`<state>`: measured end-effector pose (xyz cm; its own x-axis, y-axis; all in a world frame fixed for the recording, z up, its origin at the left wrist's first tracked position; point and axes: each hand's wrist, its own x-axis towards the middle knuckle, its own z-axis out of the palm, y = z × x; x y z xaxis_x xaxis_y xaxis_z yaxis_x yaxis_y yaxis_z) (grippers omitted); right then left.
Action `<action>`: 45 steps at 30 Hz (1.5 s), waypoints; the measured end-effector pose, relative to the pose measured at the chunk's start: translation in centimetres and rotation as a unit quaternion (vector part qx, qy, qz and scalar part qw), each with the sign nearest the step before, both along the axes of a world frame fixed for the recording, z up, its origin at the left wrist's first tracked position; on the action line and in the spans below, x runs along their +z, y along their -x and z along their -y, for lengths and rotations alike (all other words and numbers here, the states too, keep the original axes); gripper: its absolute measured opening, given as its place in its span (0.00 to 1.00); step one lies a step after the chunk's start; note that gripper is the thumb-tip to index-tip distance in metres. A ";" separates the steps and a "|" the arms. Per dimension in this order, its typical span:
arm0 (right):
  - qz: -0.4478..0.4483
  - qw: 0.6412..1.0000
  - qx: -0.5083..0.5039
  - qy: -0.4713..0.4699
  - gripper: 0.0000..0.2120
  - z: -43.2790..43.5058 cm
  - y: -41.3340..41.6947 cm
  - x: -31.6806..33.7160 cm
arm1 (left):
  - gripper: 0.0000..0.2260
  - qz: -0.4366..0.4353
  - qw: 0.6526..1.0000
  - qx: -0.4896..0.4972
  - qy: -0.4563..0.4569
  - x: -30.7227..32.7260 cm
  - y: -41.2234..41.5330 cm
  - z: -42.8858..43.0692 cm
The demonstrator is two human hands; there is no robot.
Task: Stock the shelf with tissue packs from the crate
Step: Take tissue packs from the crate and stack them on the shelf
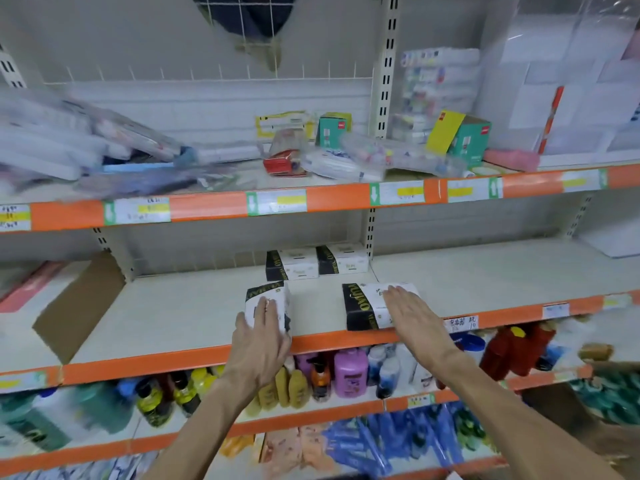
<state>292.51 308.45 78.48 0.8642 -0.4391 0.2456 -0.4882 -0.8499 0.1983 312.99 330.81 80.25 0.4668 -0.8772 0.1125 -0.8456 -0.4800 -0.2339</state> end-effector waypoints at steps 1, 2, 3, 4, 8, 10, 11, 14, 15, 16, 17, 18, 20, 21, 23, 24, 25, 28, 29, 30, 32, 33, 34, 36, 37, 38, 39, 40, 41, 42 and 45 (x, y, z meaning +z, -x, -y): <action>0.001 1.000 0.000 -0.010 0.45 0.0 -0.8 -0.1 | 0.36 -0.020 0.999 0.041 0.008 -0.1 -0.5 0.3; 0.001 1.000 -0.003 -0.021 0.44 0.0 -1.4 -0.2 | 0.30 -0.046 0.995 0.085 0.021 -0.2 -1.0 0.7; 0.000 1.000 -0.006 -0.030 0.44 0.0 -2.0 -0.3 | 0.27 -0.069 0.990 0.116 0.036 -0.4 -1.4 1.3; -0.005 0.999 -0.004 -0.034 0.44 0.0 -2.4 -0.4 | 0.27 -0.084 0.986 0.140 0.044 -0.9 -1.9 1.9; -0.029 0.998 0.008 -0.048 0.43 1.3 -3.9 -1.4 | 0.26 -0.105 0.975 0.190 0.057 -3.1 -3.4 5.1; -0.028 0.998 0.013 -0.058 0.43 2.7 -5.0 -2.2 | 0.26 -0.122 0.970 0.205 0.050 -3.7 -3.7 6.8; -0.030 0.998 0.017 -0.061 0.43 3.4 -5.6 -2.6 | 0.26 -0.127 0.967 0.215 0.043 -4.1 -3.7 7.8; -0.046 0.995 0.034 -0.077 0.42 5.4 -7.1 -3.3 | 0.27 -0.128 0.964 0.231 0.038 -5.1 -3.3 10.5; -0.049 0.995 0.035 -0.083 0.41 5.9 -7.4 -3.5 | 0.28 -0.117 0.966 0.228 0.029 -5.3 -3.1 11.2; -0.053 0.994 0.035 -0.089 0.41 6.3 -7.6 -3.6 | 0.28 -0.099 0.971 0.219 0.015 -5.3 -2.7 11.9; -0.057 0.993 0.037 -0.092 0.40 6.7 -7.7 -3.9 | 0.28 -0.076 0.976 0.205 -0.005 -5.5 -2.5 12.7; -0.062 0.993 0.037 -0.096 0.40 7.0 -7.8 -4.1 | 0.28 -0.062 0.979 0.193 -0.026 -5.5 -2.2 13.3; -0.059 0.992 0.032 -0.108 0.40 7.6 -8.0 -4.8 | 0.28 -0.069 0.980 0.179 -0.045 -5.4 -1.8 14.2; -0.054 0.992 0.029 -0.112 0.41 7.9 -8.2 -5.1 | 0.29 -0.094 0.979 0.177 -0.039 -5.5 -1.8 14.4; -0.045 0.991 0.028 -0.121 0.43 8.3 -8.5 -5.6 | 0.32 -0.181 0.968 0.171 0.000 -6.0 -2.3 14.4; -0.043 0.991 0.029 -0.126 0.43 8.3 -8.6 -5.8 | 0.33 -0.204 0.966 0.156 0.023 -6.3 -2.8 14.0; -0.043 0.990 0.029 -0.131 0.43 8.4 -8.7 -6.0 | 0.33 -0.204 0.968 0.139 0.038 -6.4 -3.4 13.4; -0.046 0.988 0.025 -0.147 0.45 8.4 -8.6 -6.2 | 0.30 -0.140 0.984 0.103 0.033 -6.2 -5.7 11.4; -0.047 0.987 0.025 -0.150 0.45 8.4 -8.4 -6.2 | 0.30 -0.121 0.987 0.102 0.029 -6.1 -6.6 10.8; -0.048 0.986 0.023 -0.156 0.46 8.4 -8.2 -6.1 | 0.29 -0.110 0.988 0.105 0.031 -6.1 -7.4 10.3; -0.052 0.984 0.018 -0.168 0.48 8.4 -8.0 -5.8 | 0.26 -0.120 0.986 0.112 0.039 -6.2 -8.5 9.8; -0.056 0.983 0.017 -0.173 0.48 8.3 -7.9 -5.6 | 0.26 -0.135 0.984 0.112 0.038 -6.2 -8.8 9.8; -0.059 0.982 0.017 -0.176 0.49 8.2 -7.8 -5.4 | 0.25 -0.150 0.982 0.113 0.036 -6.2 -8.8 9.9; -0.063 0.981 0.011 -0.181 0.49 8.0 -7.7 -5.1 | 0.24 -0.165 0.978 0.126 0.037 -6.0 -8.5 10.2; -0.059 0.981 0.006 -0.184 0.49 7.9 -7.6 -4.9 | 0.24 -0.162 0.977 0.136 0.036 -5.8 -8.3 10.5; -0.052 0.982 0.001 -0.184 0.49 7.7 -7.5 -4.7 | 0.24 -0.158 0.976 0.145 0.031 -5.6 -8.1 10.8; -0.046 0.983 -0.003 -0.180 0.48 7.4 -7.4 -4.6 | 0.25 -0.153 0.976 0.151 0.023 -5.5 -8.0 11.0; -0.042 0.984 -0.004 -0.173 0.48 7.1 -7.3 -4.7 | 0.26 -0.146 0.978 0.150 0.015 -5.5 -8.0 11.1; -0.040 0.985 -0.005 -0.168 0.47 6.8 -7.3 -4.9 | 0.27 -0.139 0.980 0.145 0.008 -5.6 -8.0 11.1; -0.040 0.985 -0.006 -0.168 0.47 6.6 -7.3 -5.3 | 0.29 -0.133 0.981 0.138 0.003 -5.8 -8.1 11.0; -0.050 0.982 -0.007 -0.185 0.46 6.7 -8.2 -6.0 | 0.31 -0.130 0.983 0.130 0.001 -6.5 -8.3 10.5</action>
<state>300.72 301.74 72.51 0.8694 -0.4938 -0.0176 -0.4937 -0.8664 -0.0752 321.24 320.35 73.71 0.6879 -0.7248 -0.0390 -0.7258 -0.6875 -0.0254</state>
